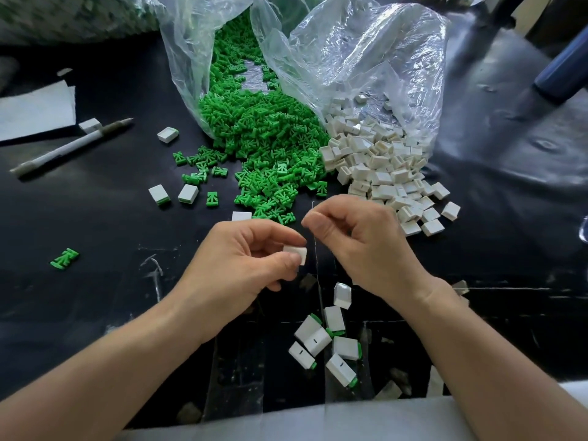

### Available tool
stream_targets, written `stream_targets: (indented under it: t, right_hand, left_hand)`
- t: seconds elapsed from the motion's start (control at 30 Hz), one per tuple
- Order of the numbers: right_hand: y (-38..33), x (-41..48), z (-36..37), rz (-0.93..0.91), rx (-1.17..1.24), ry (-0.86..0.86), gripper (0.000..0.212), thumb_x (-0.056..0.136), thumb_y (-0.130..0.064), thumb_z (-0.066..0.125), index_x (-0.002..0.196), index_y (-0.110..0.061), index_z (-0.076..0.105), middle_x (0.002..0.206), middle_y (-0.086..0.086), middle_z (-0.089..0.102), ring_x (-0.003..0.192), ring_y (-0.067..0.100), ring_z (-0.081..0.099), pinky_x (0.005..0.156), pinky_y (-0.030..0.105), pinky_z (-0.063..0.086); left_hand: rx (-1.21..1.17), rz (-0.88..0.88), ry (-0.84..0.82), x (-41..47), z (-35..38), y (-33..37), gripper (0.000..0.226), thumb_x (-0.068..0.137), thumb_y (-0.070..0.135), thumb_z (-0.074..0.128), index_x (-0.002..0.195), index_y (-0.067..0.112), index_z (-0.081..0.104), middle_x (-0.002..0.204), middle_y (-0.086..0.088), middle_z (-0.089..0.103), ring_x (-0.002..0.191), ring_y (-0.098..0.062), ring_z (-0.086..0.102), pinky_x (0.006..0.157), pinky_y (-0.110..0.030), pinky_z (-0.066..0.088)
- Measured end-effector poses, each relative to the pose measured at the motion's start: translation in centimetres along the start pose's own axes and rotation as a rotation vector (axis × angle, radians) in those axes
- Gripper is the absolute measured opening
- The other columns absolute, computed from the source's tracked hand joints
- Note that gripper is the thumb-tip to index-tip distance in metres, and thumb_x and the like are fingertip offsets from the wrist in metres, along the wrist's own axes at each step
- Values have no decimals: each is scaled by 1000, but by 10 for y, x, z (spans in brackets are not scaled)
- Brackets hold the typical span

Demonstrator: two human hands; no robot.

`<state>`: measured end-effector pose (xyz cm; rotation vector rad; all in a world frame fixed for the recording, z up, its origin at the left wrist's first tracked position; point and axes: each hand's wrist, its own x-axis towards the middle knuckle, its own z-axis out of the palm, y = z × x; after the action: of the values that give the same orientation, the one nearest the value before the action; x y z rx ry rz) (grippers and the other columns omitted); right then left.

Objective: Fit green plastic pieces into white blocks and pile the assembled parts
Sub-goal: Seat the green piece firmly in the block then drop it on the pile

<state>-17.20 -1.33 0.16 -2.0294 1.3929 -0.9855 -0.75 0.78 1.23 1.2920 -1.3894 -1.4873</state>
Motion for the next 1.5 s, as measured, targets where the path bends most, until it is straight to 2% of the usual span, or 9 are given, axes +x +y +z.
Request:
stream_targets:
  t: [0.17,0.33,0.4,0.53,0.77,0.97,1.1,1.23,1.5]
  right_hand:
    - [5,4,9,-21,-282,-105,23,89,-12,57,109,-10,67,104,9,61,100,26,52,86,30,39]
    - [4,8,14,-84,-472,-208,31,93,-22,52,122,-17,60,117,6,54,107,25,43,86,34,38]
    - [4,8,13,-80,-487,-198,26,90,-23,57,113,-15,66,112,5,56,104,25,45,85,32,38]
    - [2,9,9,-11,-433,-169,11,84,-18,63,86,-8,67,94,6,61,92,24,52,75,24,31]
    - [0,8,8,36,-367,-217,21,86,-17,60,107,-14,63,97,2,54,92,21,53,74,23,32]
    - [2,6,0,59,-274,-106,7,81,-13,66,88,-10,66,81,-1,56,77,19,55,75,29,41]
    - [1,4,-2,96,-159,-1,10,81,-13,68,83,-14,58,66,-14,49,61,7,47,63,17,38]
    - [-2,2,-3,138,6,27,16,82,-9,65,97,-16,66,66,-13,54,65,1,52,63,9,41]
    - [-10,-1,-9,213,311,5,23,85,-8,62,79,-30,61,72,-6,66,62,3,65,61,14,49]
  left_hand:
    - [-38,-23,-24,0,3,1,14,77,-6,65,75,7,66,65,-7,69,57,-12,65,51,-19,52]
    - [-79,-26,-29,-1,3,2,15,77,-10,64,75,5,60,67,-4,69,64,-15,68,55,-20,54]
    - [-105,-34,-30,-1,3,3,16,77,-10,64,75,6,59,71,-8,71,66,-16,70,56,-21,55]
    - [-136,-57,-34,-1,2,3,16,76,-10,64,75,6,59,79,-17,70,69,-17,70,58,-21,56]
    - [-182,-65,-28,0,1,2,19,75,-13,63,76,5,59,78,-15,71,69,-18,71,57,-19,54]
    - [-145,-38,-27,0,1,3,26,79,-7,61,87,17,69,76,-4,73,64,-10,66,53,-16,50]
    - [-152,-27,-21,0,2,4,21,79,-9,60,81,11,66,76,-5,72,65,-11,67,55,-16,51]
    - [-250,-38,18,1,1,3,22,81,-12,56,86,8,63,75,-9,61,67,-18,70,58,-19,54]
    - [-325,-65,27,4,0,2,14,69,13,60,83,8,61,76,-9,73,68,-19,71,54,-20,53]
